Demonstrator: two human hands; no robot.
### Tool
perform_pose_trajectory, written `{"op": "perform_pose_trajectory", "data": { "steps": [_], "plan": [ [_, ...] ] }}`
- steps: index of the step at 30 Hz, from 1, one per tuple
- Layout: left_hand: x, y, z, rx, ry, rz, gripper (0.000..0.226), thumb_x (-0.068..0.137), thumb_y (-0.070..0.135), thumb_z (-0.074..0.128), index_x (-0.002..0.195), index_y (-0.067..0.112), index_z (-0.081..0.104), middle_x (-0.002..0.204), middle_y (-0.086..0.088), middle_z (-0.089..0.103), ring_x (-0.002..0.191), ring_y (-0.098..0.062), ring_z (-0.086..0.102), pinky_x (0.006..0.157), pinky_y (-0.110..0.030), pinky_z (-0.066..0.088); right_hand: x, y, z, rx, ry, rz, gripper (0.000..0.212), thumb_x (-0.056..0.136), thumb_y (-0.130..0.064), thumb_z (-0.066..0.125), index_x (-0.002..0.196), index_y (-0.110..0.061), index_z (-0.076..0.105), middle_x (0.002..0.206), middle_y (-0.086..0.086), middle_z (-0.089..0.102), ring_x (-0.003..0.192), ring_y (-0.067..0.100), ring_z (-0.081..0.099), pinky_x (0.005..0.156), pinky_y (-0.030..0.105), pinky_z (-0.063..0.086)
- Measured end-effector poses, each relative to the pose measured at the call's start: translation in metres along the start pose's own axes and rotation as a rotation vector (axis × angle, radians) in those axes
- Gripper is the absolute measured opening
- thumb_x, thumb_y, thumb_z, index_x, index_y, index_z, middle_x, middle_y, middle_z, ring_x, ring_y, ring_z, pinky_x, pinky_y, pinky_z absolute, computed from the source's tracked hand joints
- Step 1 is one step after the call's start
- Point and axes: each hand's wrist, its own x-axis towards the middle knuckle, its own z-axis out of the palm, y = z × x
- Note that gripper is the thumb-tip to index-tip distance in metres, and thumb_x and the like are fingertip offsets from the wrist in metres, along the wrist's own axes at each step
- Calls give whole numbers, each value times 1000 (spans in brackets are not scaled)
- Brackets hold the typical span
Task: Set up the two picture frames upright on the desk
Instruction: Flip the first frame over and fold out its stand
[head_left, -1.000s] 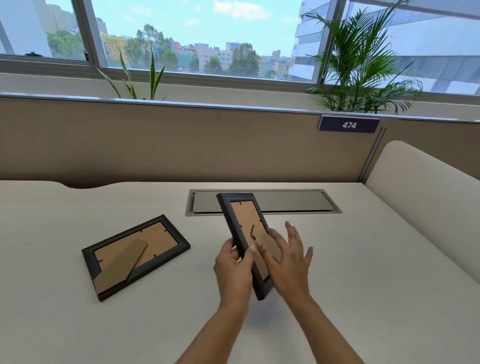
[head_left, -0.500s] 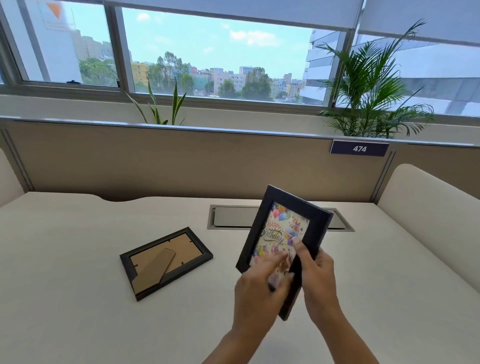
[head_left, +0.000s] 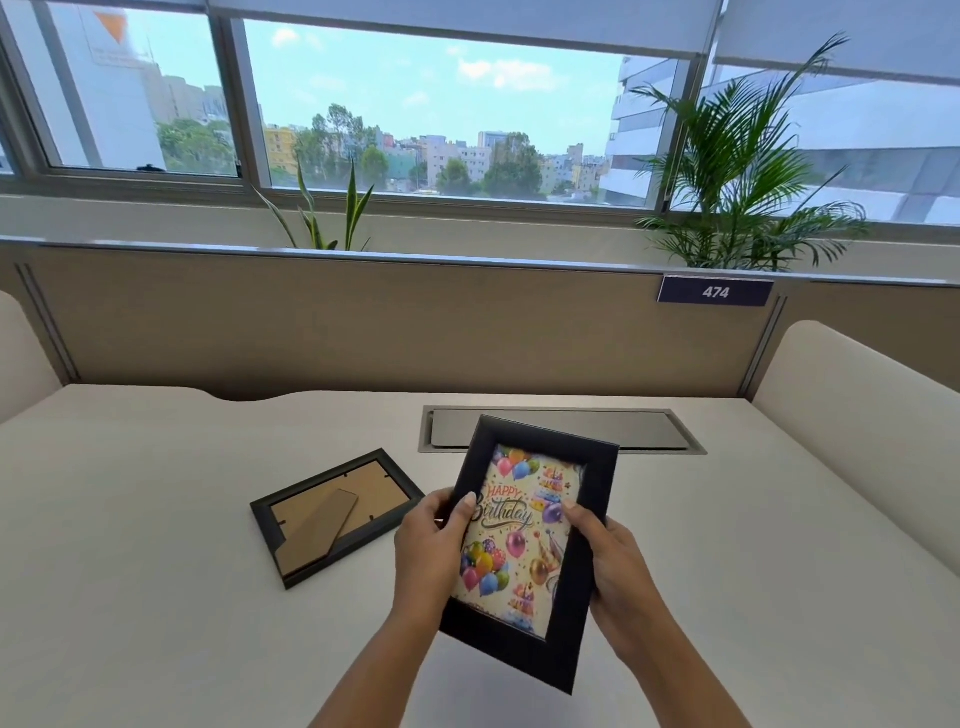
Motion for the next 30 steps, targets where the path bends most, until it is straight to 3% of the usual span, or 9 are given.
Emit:
{"op": "perform_pose_trajectory", "data": {
  "steps": [6,11,14,17,22,27,30],
  "plan": [
    [2,0,-1,-11,20,-33,34,88,33,60,115,14,54,94,-4,70,79,-16,71,56,-21,56,4,-3,7,-75,-43,7,19,90,-28,54,97,-14,63,87,5,76,78,24,73,65,31,58],
    [4,3,-4,-53,69,-49,34,91,32,57,117,10,52,100,-10,70,83,-23,72,60,-29,58,10,-13,14,-120,-155,8,21,90,-33,53,96,-16,63,78,-3,77,78,19,74,60,25,58],
    [4,5,-8,-114,87,-68,36,92,33,54,119,9,50,102,-12,70,85,-24,72,60,-30,59,11,-17,17,-93,-235,30,36,88,-50,41,98,-27,66,88,-6,77,86,17,73,63,25,59],
    [5,5,-14,-215,34,-95,25,94,31,50,111,11,52,88,-2,69,75,-15,70,48,-20,56,8,-17,18,-27,-292,85,50,79,-63,31,103,-35,65,102,-6,74,96,18,70,72,31,60],
    [-1,6,-16,-411,-115,-75,30,98,27,43,112,3,54,86,-5,67,73,-12,68,51,-16,56,-4,-4,28,-175,-449,30,29,79,-50,50,98,-42,69,102,-15,73,102,11,67,75,23,57],
    [-1,5,-18,-539,-194,-22,32,100,26,38,111,3,56,80,-5,67,64,-7,69,56,-19,57,-8,2,34,-232,-538,-66,33,80,-47,56,113,-41,62,112,-15,69,111,10,61,89,23,53],
    [-1,2,-23,-541,-235,3,33,101,26,35,99,8,63,65,1,69,61,-8,70,54,-19,57,-8,1,38,-318,-560,-176,42,81,-42,59,123,-36,55,123,-8,64,119,12,56,96,25,49]
  ]
}}
